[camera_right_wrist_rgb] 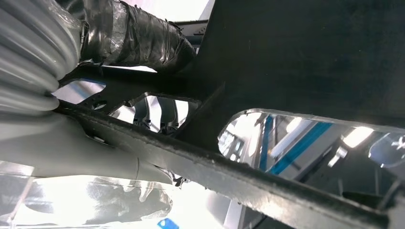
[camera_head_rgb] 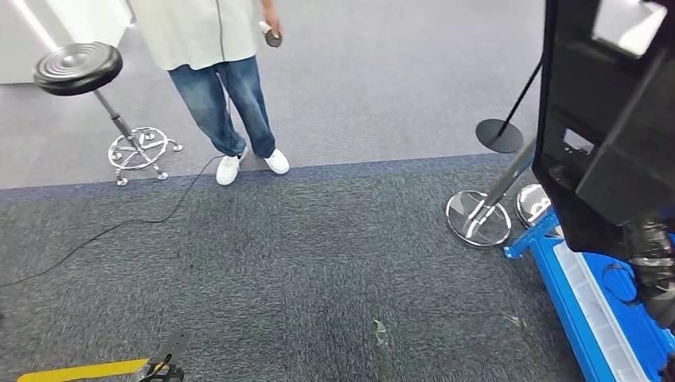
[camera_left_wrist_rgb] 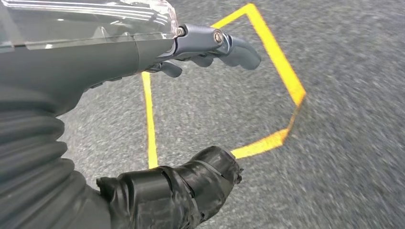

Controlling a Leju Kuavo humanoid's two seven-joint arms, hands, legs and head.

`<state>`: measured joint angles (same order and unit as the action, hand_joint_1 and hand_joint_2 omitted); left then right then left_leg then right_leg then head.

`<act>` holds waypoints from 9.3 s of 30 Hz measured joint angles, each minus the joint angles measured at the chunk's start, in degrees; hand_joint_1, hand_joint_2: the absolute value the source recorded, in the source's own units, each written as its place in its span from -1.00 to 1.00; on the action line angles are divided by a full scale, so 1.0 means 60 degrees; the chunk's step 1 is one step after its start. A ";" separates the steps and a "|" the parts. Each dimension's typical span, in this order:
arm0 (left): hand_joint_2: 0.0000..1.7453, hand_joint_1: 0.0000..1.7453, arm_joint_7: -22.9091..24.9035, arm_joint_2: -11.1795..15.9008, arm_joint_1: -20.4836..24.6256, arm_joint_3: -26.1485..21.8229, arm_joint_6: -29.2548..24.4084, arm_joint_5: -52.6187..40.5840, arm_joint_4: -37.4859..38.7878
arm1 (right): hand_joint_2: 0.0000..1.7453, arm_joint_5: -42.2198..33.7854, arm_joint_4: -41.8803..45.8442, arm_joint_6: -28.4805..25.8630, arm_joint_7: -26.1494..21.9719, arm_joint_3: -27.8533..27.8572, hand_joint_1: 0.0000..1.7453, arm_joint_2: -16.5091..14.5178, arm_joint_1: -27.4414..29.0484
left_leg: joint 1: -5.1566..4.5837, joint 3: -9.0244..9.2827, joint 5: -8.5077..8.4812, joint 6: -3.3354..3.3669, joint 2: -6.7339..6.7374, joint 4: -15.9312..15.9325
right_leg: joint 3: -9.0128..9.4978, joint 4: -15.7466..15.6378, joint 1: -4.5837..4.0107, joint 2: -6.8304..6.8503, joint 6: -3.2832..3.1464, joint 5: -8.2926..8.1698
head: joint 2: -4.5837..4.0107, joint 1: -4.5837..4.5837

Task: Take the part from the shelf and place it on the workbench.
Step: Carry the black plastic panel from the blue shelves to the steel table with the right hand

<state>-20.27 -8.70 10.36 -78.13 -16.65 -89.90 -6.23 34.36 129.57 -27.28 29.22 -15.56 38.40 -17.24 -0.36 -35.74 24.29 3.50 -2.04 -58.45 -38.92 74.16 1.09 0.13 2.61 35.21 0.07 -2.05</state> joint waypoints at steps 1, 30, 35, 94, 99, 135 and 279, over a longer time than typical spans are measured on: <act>1.00 -1.00 0.0001 0.0001 -0.0006 0.0004 0.0000 0.0004 0.0000 | 1.00 0.0000 0.0000 0.0000 0.0001 -0.0025 1.00 -0.0003 0.0001 | 0.0000 0.0001 0.0008 0.0000 -0.0132 -0.0021 | -0.0072 0.0022 0.0005 -0.0010 0.0011 -0.0141 | 0.0000 -0.0002; 1.00 -1.00 0.0035 -0.0051 0.0049 0.0137 0.0051 0.0002 0.0007 | 1.00 0.0831 -0.0354 0.1973 -0.0088 -0.2944 1.00 -0.1148 -0.1417 | 0.0063 -0.0117 -0.0038 -0.0045 0.0175 -0.0021 | 0.0347 -0.0551 -0.0008 0.0069 -0.0012 -0.0063 | 0.0000 -0.0004; 1.00 -1.00 -0.0016 -0.0041 -0.0041 0.0137 -0.0004 0.0070 0.0007 | 1.00 0.1423 -0.0131 0.1242 -0.0195 -0.3188 1.00 -0.1321 -0.1109 | 0.0041 -0.0057 0.0019 -0.0038 -0.0511 -0.0096 | 0.0378 -0.1365 0.0002 -0.0348 -0.0119 -0.1094 | 0.0000 0.0002; 1.00 -1.00 -0.0175 0.0077 -0.0282 0.0129 -0.0250 0.0080 0.0017 | 1.00 -0.1295 0.0149 -0.2127 -0.1906 0.1555 1.00 -0.1602 0.3881 | 0.0037 0.0227 0.0251 -0.0006 -0.0179 -0.0001 | -0.0001 -0.0060 -0.0061 -0.0022 -0.0028 -0.0112 | 0.0000 -0.0112; 1.00 -1.00 -0.0154 0.0085 -0.0274 0.0129 -0.0252 0.0066 0.0018 | 1.00 -0.1260 0.0150 -0.2127 -0.1900 0.1597 1.00 -0.1609 0.3914 | 0.0054 0.0137 0.0302 -0.0166 -0.0839 -0.0149 | 0.0925 -0.2439 0.0039 -0.0836 -0.0084 -0.1300 | 0.0000 -0.0116; 1.00 -1.00 -0.0212 0.0265 -0.0275 0.0122 -0.0249 -0.0001 0.0027 | 1.00 -0.0965 0.0146 -0.1962 -0.1472 0.1585 1.00 -0.1550 0.3639 | 0.0046 -0.0219 0.0627 -0.0456 -0.0405 -0.0636 | 0.1141 -0.2702 0.0032 -0.0137 -0.0369 -0.1344 | 0.0000 -0.0172; 1.00 -1.00 0.0079 0.0505 -0.0239 0.0042 0.0670 -0.0018 0.0051 | 1.00 -0.2392 -0.0829 -0.1754 -0.0766 0.1580 1.00 -0.1199 0.3353 | 0.0061 0.0582 0.0560 -0.0090 0.0379 0.0145 | -0.0142 -0.0540 -0.0021 -0.0056 -0.0018 -0.0754 | 0.0000 -0.0034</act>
<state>-19.79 -5.67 8.93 -77.88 -12.63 -90.01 -5.92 20.01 124.60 -37.80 24.63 -6.08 31.20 2.87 0.01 -32.25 27.65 2.96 0.24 -57.58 -39.77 70.92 0.96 -0.21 2.50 30.68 0.07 -2.26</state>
